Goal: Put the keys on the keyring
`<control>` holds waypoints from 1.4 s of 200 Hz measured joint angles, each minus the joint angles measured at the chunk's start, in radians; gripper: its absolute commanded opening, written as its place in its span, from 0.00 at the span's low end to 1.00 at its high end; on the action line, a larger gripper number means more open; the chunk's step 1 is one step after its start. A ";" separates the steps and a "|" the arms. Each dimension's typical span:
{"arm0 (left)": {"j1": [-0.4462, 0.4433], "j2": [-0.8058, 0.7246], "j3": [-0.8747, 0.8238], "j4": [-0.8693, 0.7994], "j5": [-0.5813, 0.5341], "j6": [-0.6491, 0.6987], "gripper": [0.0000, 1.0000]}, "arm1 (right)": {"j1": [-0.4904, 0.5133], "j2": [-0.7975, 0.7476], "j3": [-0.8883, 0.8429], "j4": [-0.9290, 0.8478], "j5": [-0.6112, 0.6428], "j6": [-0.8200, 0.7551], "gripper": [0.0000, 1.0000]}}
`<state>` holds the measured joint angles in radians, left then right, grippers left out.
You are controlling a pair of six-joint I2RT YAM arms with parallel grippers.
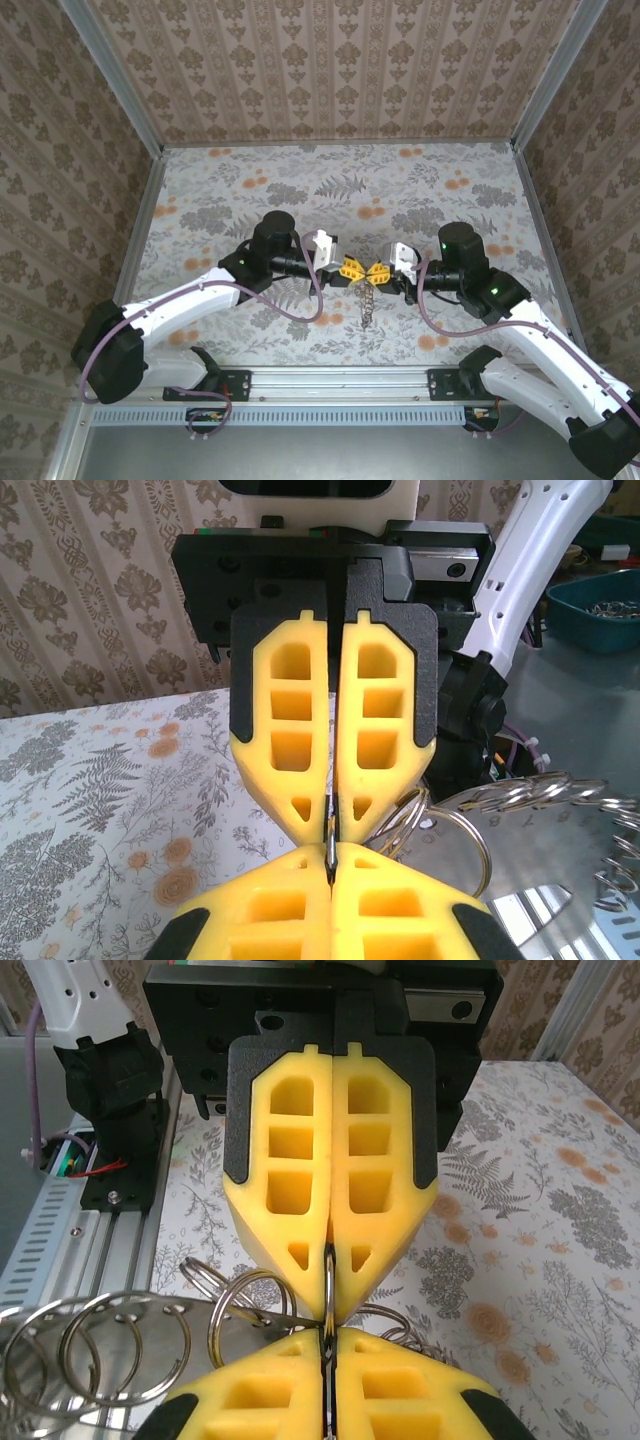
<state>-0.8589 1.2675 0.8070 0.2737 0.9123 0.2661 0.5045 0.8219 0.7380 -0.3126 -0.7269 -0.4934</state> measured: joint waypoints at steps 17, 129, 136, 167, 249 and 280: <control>0.000 0.000 0.000 0.000 -0.004 0.000 0.00 | 0.000 0.002 0.000 0.000 -0.001 -0.001 0.00; -0.012 0.039 0.159 -0.362 -0.185 0.077 0.24 | 0.018 0.096 0.069 -0.141 0.140 -0.056 0.00; -0.013 0.047 0.164 -0.372 -0.190 0.078 0.25 | 0.019 0.100 0.069 -0.141 0.147 -0.056 0.00; -0.027 0.069 0.166 -0.398 -0.210 0.078 0.25 | 0.027 0.117 0.075 -0.150 0.172 -0.056 0.00; -0.051 0.090 0.180 -0.412 -0.238 0.086 0.16 | 0.034 0.122 0.080 -0.160 0.187 -0.056 0.00; -0.052 0.089 0.180 -0.413 -0.248 0.085 0.00 | 0.037 0.122 0.080 -0.160 0.198 -0.057 0.00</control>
<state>-0.9112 1.3567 0.9874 -0.1390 0.6640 0.3508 0.5419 0.9436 0.8185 -0.4728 -0.5293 -0.5503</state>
